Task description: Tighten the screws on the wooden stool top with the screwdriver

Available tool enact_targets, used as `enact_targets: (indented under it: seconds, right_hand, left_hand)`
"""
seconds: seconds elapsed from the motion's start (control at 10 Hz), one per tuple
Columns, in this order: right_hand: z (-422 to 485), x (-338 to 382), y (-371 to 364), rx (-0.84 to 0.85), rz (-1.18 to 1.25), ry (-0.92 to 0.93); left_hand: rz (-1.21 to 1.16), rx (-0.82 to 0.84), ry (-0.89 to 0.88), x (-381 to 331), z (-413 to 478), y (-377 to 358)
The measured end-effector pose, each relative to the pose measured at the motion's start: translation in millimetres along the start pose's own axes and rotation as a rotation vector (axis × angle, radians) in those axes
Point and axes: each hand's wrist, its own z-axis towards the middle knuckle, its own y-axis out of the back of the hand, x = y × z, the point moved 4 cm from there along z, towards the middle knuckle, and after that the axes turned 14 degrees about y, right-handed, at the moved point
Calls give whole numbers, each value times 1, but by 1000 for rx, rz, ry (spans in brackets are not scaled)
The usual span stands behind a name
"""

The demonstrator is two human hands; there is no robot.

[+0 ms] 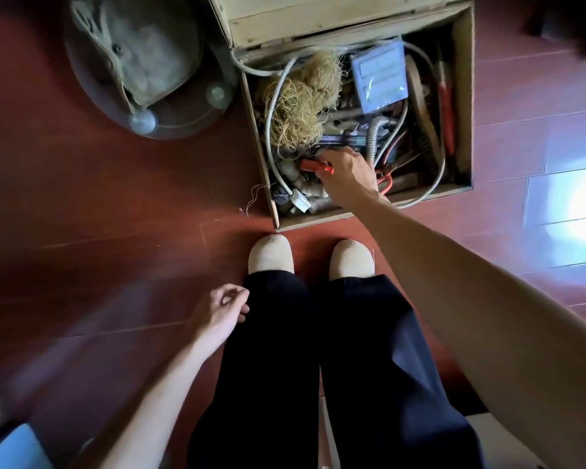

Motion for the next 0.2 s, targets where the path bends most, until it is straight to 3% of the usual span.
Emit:
enact_targets:
  seconds: [0.2]
  right_hand:
    - [-47,8,29,-124,157,-110]
  left_hand:
    - [65,-4,-24,-5,-20,10]
